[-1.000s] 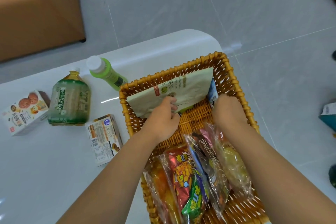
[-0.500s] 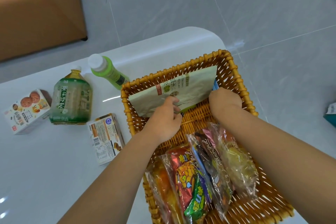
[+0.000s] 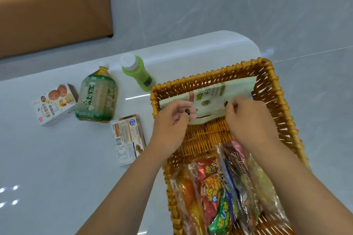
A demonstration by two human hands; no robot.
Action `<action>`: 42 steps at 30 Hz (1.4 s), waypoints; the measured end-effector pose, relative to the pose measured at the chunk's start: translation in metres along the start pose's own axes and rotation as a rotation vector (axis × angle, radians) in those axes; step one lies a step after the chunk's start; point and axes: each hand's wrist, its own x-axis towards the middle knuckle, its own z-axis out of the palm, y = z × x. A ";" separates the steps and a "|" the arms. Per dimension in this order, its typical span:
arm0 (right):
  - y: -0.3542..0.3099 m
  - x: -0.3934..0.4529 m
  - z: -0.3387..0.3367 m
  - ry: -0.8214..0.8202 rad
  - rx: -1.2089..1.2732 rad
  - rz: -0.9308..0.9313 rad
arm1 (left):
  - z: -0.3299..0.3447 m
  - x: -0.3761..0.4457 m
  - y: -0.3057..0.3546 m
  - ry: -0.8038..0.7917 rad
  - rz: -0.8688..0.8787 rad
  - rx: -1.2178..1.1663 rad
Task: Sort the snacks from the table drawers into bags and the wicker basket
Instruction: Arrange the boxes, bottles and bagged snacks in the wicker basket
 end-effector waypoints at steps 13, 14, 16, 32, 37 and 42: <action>-0.141 -0.033 0.090 0.302 0.421 -0.490 | -0.137 -0.014 -0.050 0.658 -0.086 -0.264; -0.145 -0.028 0.099 0.316 0.345 -0.552 | -0.150 -0.010 -0.054 0.663 -0.085 -0.232; -0.145 -0.020 0.117 0.267 0.164 -0.653 | -0.174 -0.002 -0.064 0.676 -0.102 -0.177; -0.143 -0.018 0.132 0.169 0.026 -0.738 | -0.265 0.100 -0.120 0.592 -0.047 0.610; -0.149 -0.020 0.131 0.124 -0.006 -0.736 | -0.342 0.116 -0.143 0.228 -0.208 0.926; -0.150 -0.019 0.131 0.124 0.005 -0.728 | -0.350 0.119 -0.151 0.168 -0.283 1.004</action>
